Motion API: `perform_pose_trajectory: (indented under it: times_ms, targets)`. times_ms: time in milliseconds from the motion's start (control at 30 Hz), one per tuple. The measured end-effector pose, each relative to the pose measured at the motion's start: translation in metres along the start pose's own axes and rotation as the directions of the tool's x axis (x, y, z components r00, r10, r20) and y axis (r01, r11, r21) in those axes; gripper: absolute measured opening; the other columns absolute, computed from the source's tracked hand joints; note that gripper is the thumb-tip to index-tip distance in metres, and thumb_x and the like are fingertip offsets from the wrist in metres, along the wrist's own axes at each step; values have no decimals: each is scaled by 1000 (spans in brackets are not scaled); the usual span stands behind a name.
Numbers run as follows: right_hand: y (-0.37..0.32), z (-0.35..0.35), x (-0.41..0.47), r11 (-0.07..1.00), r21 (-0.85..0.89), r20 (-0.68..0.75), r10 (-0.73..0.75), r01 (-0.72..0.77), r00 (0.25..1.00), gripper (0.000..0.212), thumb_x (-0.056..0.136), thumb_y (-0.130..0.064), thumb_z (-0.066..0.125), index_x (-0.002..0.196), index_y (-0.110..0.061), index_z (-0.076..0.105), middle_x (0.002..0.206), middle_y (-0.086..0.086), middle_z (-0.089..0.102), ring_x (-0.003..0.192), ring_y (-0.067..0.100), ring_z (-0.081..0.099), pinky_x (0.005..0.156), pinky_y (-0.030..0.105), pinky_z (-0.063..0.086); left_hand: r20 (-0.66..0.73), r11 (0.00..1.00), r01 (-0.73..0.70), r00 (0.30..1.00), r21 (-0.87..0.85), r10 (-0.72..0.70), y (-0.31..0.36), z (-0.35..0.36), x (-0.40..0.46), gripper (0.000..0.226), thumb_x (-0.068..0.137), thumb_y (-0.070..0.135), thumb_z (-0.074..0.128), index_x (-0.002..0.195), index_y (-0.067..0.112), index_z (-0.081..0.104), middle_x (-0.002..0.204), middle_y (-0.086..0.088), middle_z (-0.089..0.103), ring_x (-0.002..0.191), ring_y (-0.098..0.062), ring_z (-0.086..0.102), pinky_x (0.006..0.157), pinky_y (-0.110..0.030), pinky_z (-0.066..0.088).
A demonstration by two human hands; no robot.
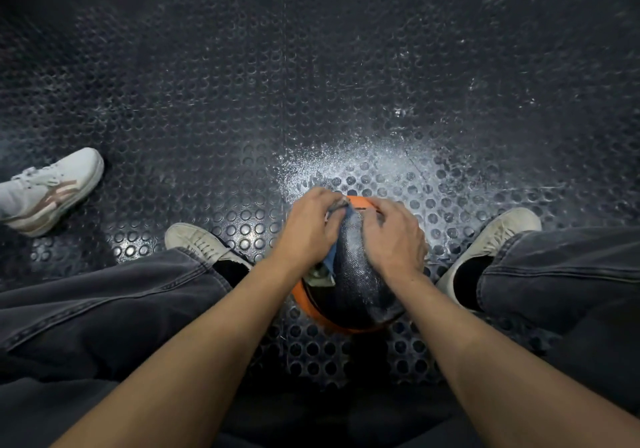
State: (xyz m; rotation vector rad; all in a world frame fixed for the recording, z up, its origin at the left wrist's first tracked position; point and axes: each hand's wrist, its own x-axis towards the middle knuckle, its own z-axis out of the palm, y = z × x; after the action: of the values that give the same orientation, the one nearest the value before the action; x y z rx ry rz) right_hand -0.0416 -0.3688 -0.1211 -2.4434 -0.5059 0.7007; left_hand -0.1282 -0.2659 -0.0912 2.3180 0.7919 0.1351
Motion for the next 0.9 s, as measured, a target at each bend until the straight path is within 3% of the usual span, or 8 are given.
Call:
perform_pose_trajectory:
  times_ms: [233, 367, 467, 567, 667, 733, 800, 900]
  targets:
    - [-2, 5, 12, 998, -5, 20, 63, -62, 998, 43, 101, -43, 41, 140, -30, 52, 134, 0, 60, 110, 24, 62, 98, 45, 51, 59, 984, -177, 982, -6, 177, -21, -20, -44, 25, 93, 11, 58, 115, 13, 69, 104, 4, 60, 93, -6, 52, 83, -8, 37]
    - [-4, 8, 11, 999, -39, 36, -4, 5, 999, 40, 101, -43, 41, 134, -29, 59, 116, -1, 66, 95, 18, 62, 89, 39, 53, 69, 999, -42, 997, 29, 40, 2, -6, 2, 16, 94, 13, 58, 101, 6, 70, 98, -2, 57, 84, -11, 49, 73, -6, 35]
    - [-1, 2, 12, 998, -44, 29, 46, -45, 999, 36, 104, -38, 39, 130, -28, 62, 81, -9, 56, 66, 7, 48, 60, 24, 39, 142, 999, -28, 990, 40, 22, 0, -8, 11, 16, 94, 17, 59, 98, 8, 71, 93, 0, 61, 81, -12, 53, 73, -22, 44]
    - [1, -3, 16, 996, -16, 48, 84, -83, 995, 38, 104, -37, 38, 136, -30, 58, 76, -11, 55, 56, 6, 41, 50, 23, 27, 115, 981, -195, 974, 9, 193, -17, -24, -32, 25, 91, 14, 63, 115, 17, 69, 106, 6, 63, 93, -5, 55, 82, -9, 38]
    - [-2, 2, 14, 999, -38, 65, 8, -6, 998, 38, 103, -38, 40, 136, -30, 57, 86, -6, 66, 58, 8, 47, 53, 22, 37, 79, 984, -180, 981, 6, 179, -19, -20, -40, 21, 91, 11, 63, 109, 13, 71, 104, 1, 66, 92, -9, 57, 82, -19, 43]
    - [-4, 6, 10, 998, -51, 42, -25, 28, 999, 39, 101, -42, 41, 132, -29, 61, 96, -1, 70, 71, 14, 58, 70, 32, 54, 69, 993, -112, 992, 29, 110, -6, -10, -11, 18, 93, 14, 60, 105, 9, 72, 103, -3, 63, 89, -11, 54, 78, -22, 40]
    - [-4, 7, 9, 999, -42, 23, -9, 10, 1000, 37, 101, -45, 41, 122, -28, 66, 89, -1, 68, 76, 18, 61, 81, 41, 56, 87, 996, -39, 996, 79, 32, 5, -3, 14, 19, 94, 18, 59, 105, 8, 71, 101, -4, 61, 86, -13, 51, 76, -23, 40]
    - [0, 3, 14, 998, 9, 16, 63, -63, 998, 31, 102, -39, 40, 115, -34, 67, 75, -5, 61, 62, 14, 51, 67, 28, 47, 160, 994, -77, 985, 73, 64, -4, -12, 6, 19, 93, 20, 60, 104, 9, 71, 94, 1, 60, 82, -14, 54, 76, -26, 45]
